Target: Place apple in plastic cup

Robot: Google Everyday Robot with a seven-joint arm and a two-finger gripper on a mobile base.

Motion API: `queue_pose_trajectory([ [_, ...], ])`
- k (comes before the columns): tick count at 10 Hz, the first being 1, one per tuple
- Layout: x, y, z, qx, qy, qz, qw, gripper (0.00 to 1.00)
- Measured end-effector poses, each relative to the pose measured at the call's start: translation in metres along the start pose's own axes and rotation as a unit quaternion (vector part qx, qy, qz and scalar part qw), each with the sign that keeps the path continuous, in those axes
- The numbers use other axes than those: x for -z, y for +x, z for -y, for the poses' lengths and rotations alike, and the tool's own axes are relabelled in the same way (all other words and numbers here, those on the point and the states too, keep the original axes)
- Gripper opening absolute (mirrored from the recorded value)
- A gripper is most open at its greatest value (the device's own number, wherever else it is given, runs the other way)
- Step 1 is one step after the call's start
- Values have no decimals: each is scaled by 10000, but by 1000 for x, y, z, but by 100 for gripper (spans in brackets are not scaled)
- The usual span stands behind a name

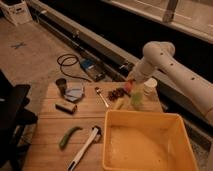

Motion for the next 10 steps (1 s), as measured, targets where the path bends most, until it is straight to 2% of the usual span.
queue_pose_trajectory([
  [2,1,43,-7,-368,48,16,9993,0],
  [4,-13,66,-14,-505,18,95,9987,0],
  [5,-18,69,-16,-516,-5,136,9986,0],
  [6,-27,70,-18,-511,-31,211,9985,0],
  [8,-45,52,-15,-413,-36,361,9985,1],
  [10,-60,32,-10,-280,-81,435,9986,14],
])
